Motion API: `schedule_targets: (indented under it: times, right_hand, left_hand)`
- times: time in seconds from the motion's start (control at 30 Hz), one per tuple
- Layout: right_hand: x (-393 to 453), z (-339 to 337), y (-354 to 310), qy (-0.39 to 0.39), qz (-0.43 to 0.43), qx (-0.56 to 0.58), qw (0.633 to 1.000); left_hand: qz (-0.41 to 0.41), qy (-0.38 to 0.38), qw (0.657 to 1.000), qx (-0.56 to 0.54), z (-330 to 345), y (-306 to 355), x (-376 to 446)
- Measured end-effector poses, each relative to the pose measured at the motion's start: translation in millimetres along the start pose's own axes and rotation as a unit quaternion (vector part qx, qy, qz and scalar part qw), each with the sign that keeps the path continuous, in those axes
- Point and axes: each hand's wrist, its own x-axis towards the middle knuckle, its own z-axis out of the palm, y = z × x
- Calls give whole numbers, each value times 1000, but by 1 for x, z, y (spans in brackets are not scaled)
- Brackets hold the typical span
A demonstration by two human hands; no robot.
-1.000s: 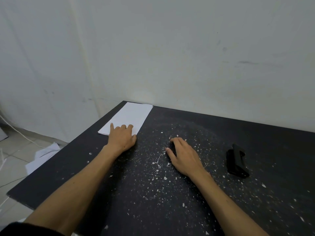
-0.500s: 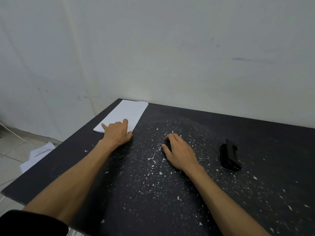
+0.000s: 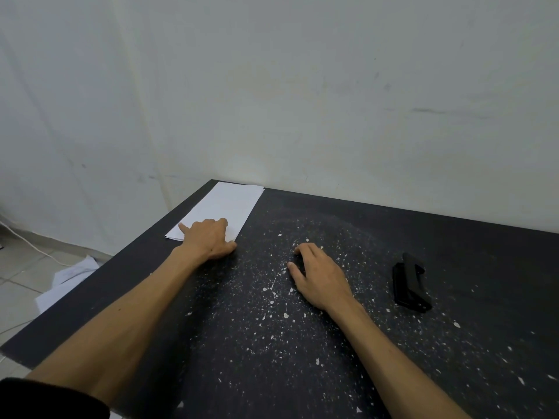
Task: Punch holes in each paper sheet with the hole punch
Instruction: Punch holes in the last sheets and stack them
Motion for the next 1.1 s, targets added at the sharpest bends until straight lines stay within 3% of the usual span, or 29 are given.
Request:
schedule_targets:
  times: [0.17,0.37,0.53,0.7,0.87,1.0,1.03,1.1]
  right_hand:
    - [0,0,0,2,-3,-1,1000]
    - [1,1,1,4,-5,1,1000]
    - [3,1,1,7,-2,9,1000]
    - [12,-13,-2,-44,55,118,991]
    - [21,-42,-15,-92,195,323,922]
    - [17,-60,-13,-132,297,555,766]
    - [13,-64,-11,-127,309,578,745]
    - [5,-71,-6,-117,322,569,747]
  left_hand:
    - [12,19,999,29,1,-6,2]
    - [55,159,986,-16,23,-19,5]
    - [38,221,973,-63,24,-15,-7]
    - [112,269,954,-68,21,17,-36]
    - [210,266,936,-97,25,70,-74]
    - [249,217,930,-164,21,103,-91]
    - [260,201,926,-187,18,108,-94]
    - [288,160,909,-254,10,116,-104]
